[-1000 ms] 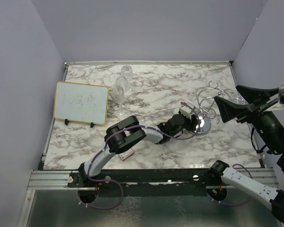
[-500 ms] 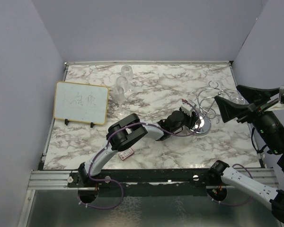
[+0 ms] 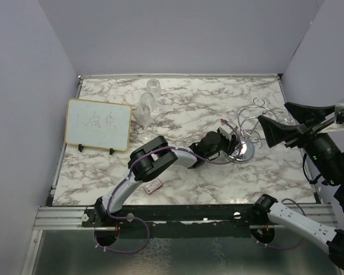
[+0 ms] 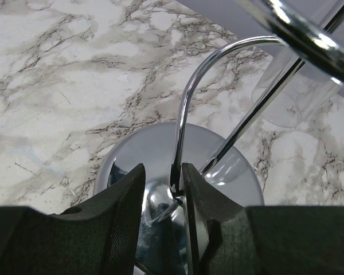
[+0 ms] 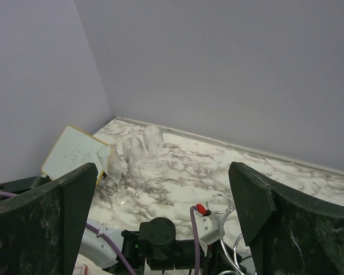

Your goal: Take the wine glass off the wine glass rack

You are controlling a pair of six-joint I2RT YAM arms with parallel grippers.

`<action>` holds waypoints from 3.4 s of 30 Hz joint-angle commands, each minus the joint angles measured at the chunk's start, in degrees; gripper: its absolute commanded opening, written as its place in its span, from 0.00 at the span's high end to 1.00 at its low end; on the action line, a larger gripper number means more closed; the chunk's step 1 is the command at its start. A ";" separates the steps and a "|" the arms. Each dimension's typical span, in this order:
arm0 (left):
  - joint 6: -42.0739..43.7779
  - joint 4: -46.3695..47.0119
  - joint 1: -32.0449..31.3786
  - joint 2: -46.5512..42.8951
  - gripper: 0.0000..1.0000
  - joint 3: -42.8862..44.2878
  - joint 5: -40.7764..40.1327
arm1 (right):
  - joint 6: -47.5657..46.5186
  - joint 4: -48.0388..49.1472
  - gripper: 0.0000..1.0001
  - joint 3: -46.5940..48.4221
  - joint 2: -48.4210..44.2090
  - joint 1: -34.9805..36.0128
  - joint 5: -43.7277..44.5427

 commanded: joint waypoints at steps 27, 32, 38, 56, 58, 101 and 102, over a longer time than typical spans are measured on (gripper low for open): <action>3.48 -0.91 7.57 -4.94 0.53 -4.97 1.32 | -0.82 1.03 0.00 -0.89 1.81 -0.03 0.53; 1.39 -0.90 7.89 -8.76 0.43 -8.61 1.17 | -0.43 0.51 0.00 -0.62 1.58 -0.03 0.60; -1.47 -2.41 8.00 -15.11 0.33 -14.20 2.09 | -0.46 0.85 0.00 -2.19 0.63 -0.03 1.61; -4.52 -37.81 11.46 -50.78 0.24 -21.27 3.90 | -7.15 3.07 0.00 -0.84 10.59 -0.05 12.25; -1.94 -42.11 11.64 -53.88 0.23 -20.00 4.35 | -8.59 3.41 0.00 0.33 13.65 -0.03 14.95; 7.32 -42.23 8.83 -71.99 0.18 -26.83 9.32 | 35.55 20.88 0.00 -25.35 12.51 -72.64 -37.34; 7.68 -42.46 8.46 -72.25 0.18 -26.80 8.82 | 36.40 21.79 0.01 -26.66 11.60 -72.82 -38.74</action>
